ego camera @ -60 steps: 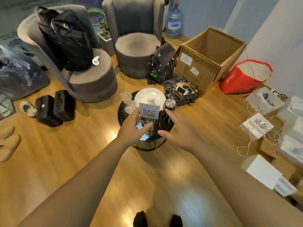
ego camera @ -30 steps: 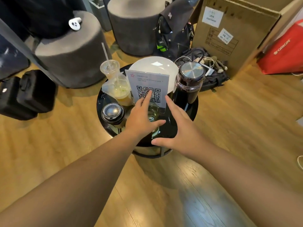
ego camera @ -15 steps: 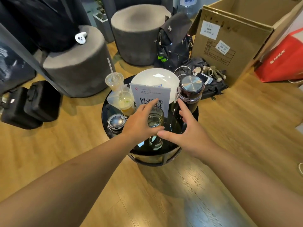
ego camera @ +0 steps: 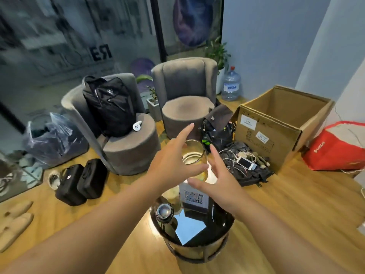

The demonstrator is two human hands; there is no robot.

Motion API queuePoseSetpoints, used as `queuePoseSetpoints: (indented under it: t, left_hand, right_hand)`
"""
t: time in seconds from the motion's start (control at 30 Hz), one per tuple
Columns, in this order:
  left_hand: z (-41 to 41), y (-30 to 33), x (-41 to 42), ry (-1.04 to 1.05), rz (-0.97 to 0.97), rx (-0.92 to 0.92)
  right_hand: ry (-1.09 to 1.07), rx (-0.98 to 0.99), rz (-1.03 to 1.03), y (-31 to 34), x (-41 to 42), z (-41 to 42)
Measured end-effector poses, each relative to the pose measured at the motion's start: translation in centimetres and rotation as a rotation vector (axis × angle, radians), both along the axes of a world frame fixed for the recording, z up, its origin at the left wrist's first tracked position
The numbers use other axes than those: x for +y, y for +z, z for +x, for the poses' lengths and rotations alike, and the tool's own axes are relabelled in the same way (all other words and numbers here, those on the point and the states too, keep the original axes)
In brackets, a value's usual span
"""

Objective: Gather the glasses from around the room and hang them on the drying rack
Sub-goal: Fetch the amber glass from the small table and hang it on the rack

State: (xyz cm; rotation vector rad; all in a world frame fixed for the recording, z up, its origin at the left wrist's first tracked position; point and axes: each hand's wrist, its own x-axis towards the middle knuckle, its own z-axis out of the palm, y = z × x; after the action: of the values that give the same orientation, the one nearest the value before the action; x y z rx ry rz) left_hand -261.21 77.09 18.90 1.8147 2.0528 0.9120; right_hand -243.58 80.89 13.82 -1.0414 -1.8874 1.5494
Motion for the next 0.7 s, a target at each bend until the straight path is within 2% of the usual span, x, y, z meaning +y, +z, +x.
queuePoseSetpoints:
  t: [0.1, 0.33, 0.5, 0.7]
  left_hand:
    - [1.2, 8.8, -2.0, 0.024, 0.017, -0.034]
    - [4.0, 25.7, -8.6, 0.150, 0.072, 0.024]
    - [4.0, 34.7, -14.7, 0.265, 0.072, 0.101]
    - [2.5, 43.9, -23.4, 0.401, 0.077, 0.143]
  right_hand:
    - [0.013, 0.094, 0.035, 7.0, -1.3, -0.1]
    - [-0.025, 0.210, 0.276, 22.2, -6.7, -0.5]
    - [0.026, 0.180, 0.453, 31.2, -10.7, -2.4]
    - [0.159, 0.235, 0.518, 39.4, -16.7, -7.1]
